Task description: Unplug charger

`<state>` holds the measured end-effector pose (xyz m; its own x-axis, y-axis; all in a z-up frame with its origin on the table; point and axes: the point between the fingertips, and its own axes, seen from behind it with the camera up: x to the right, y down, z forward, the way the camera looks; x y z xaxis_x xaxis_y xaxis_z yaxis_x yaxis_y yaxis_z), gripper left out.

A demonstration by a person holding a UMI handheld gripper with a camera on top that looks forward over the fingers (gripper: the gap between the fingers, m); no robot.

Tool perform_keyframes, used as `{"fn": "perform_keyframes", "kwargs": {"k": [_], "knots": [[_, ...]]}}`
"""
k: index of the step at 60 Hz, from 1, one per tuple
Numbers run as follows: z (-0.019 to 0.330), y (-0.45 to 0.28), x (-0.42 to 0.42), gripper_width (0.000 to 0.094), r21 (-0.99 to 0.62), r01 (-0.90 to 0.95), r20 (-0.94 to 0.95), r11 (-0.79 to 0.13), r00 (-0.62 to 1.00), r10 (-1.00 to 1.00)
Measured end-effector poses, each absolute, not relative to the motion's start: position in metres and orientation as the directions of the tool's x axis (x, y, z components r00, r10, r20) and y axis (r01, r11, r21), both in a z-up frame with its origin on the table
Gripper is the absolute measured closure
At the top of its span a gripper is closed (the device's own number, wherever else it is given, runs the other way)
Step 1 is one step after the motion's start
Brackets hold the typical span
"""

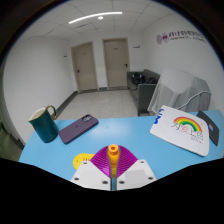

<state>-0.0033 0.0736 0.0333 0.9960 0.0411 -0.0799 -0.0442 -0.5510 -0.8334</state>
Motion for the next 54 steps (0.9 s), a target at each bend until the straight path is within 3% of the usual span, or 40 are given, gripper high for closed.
{"fn": "perform_keyframes", "kwargs": {"k": [8,15,18,24,31,43,54], "knots": [[0.037,0.072,-0.005,0.0891,-0.855,0.001,-0.033,-0.519,0.998,0.056],[0.154,0.089,0.002,0.0894,-0.968,0.086,0.079,-0.234,0.996,0.036],[0.183,0.094,-0.001,0.0893,-0.97,0.02,0.004,-0.243,0.998,0.066],[0.197,0.098,0.026,0.0893,-0.961,0.005,-0.009,-0.278,0.999,0.05],[0.171,0.078,0.057,0.0892,-0.926,-0.009,-0.023,-0.378,0.999,0.031],[0.06,0.027,0.105,0.089,-0.805,0.031,0.031,-0.593,0.999,0.01],[0.016,0.018,0.106,0.0846,-0.754,0.055,0.034,-0.654,0.998,0.045]]}}
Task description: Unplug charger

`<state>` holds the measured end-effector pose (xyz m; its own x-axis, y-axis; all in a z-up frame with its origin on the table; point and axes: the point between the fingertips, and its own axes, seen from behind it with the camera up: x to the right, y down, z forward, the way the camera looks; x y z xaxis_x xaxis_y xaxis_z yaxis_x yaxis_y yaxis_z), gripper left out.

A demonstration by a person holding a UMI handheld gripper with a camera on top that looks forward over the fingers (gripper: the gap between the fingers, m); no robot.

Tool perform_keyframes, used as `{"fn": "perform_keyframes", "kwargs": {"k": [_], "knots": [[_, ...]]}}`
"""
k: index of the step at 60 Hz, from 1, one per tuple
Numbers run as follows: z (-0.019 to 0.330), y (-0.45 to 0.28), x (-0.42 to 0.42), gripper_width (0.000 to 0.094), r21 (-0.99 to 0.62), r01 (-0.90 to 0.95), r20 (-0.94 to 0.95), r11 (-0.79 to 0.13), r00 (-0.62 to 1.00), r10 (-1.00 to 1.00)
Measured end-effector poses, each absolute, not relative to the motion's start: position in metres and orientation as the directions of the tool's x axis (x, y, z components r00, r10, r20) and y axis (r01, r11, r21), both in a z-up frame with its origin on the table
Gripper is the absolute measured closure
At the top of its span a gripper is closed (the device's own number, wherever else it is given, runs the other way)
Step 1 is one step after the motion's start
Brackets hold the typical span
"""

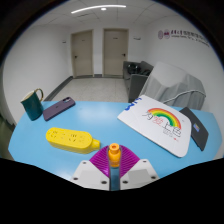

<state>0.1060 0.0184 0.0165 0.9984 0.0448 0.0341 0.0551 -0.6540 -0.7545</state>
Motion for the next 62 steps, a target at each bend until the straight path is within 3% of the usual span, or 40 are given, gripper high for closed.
{"fn": "perform_keyframes", "kwargs": {"k": [18,21,25,26,27,33,50,62], "knots": [[0.002,0.031,0.099,0.0686,-0.734,0.031,-0.005,-0.678,0.999,0.051],[0.002,0.03,0.1,0.0593,-0.73,0.031,0.0,-0.682,0.999,0.046],[0.006,0.029,0.1,0.0395,-0.731,0.036,0.005,-0.681,0.999,0.048],[0.007,0.028,0.1,0.0297,-0.731,0.037,0.004,-0.681,0.999,0.05],[0.008,0.026,0.099,0.0306,-0.731,0.036,0.002,-0.681,0.999,0.051],[0.019,0.016,0.097,0.0093,-0.737,0.014,-0.011,-0.675,0.999,0.033],[0.074,-0.058,0.093,0.009,-0.781,-0.037,0.014,-0.624,0.997,-0.076],[0.087,-0.123,0.088,0.009,-0.766,-0.1,-0.022,-0.635,0.991,-0.13]]}}
